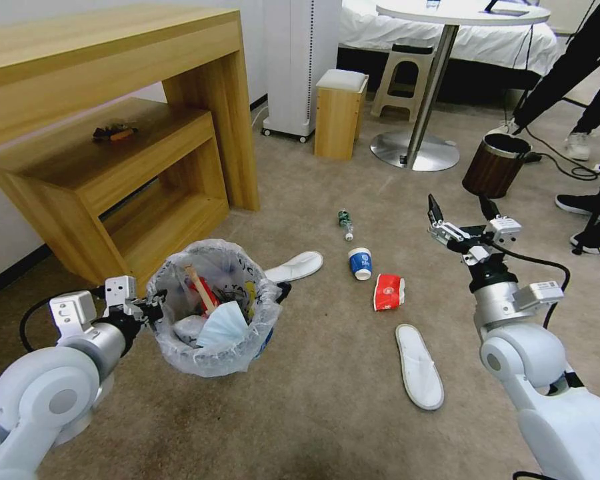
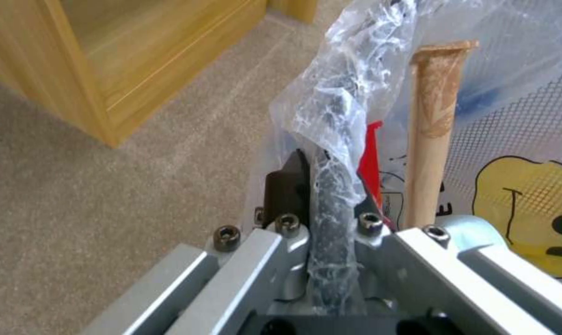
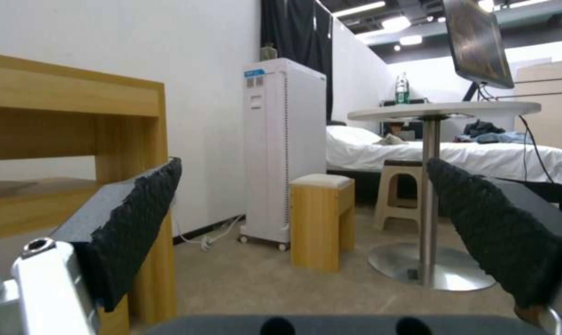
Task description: Pick up the trash bin and place the garbage on the floor into it.
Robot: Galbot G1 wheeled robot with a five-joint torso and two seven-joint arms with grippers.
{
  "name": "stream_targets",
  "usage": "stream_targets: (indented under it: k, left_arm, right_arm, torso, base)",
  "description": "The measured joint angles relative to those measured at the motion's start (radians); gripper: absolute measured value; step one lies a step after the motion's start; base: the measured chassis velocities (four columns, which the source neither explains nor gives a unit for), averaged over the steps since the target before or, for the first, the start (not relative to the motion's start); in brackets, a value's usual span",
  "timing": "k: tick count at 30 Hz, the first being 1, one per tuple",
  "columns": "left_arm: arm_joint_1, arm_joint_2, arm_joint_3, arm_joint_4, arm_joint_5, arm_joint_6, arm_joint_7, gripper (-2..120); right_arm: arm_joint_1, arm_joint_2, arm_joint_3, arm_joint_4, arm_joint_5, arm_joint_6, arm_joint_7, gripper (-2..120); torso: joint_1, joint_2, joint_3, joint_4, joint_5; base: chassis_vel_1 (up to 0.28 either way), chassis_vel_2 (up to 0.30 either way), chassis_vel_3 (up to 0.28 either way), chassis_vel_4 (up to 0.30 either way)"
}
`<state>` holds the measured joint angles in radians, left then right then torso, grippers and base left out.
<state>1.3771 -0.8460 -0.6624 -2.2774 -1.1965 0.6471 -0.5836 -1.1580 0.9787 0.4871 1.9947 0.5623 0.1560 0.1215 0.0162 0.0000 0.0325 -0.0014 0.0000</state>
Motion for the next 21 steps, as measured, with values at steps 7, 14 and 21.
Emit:
stream_targets:
  k: [7,14,21]
  left_arm:
    - [-0.001,0.000,0.003,0.007,0.007,-0.005,0.006,0]
    - [-0.002,0.002,0.006,0.010,0.009,-0.005,0.008,0]
    - [-0.003,0.005,0.007,0.013,0.009,-0.005,0.010,0]
  right_arm:
    - [0.003,-0.001,-0.001,-0.001,0.000,0.001,-0.001,100]
    - [0.008,-0.001,-0.004,-0.001,0.000,0.001,-0.001,100]
    - [0.009,0.000,-0.006,-0.001,-0.001,0.001,-0.002,100]
  torso:
    - [0.000,0.002,0.002,0.0000,0.0000]
    - [0.001,0.011,0.009,0.0000,0.0000]
    - [0.000,0.018,0.017,0.0000,0.0000]
  base:
    - [0.000,0.000,0.000,0.000]
    - [0.000,0.000,0.000,0.000]
    - [0.000,0.000,0.000,0.000]
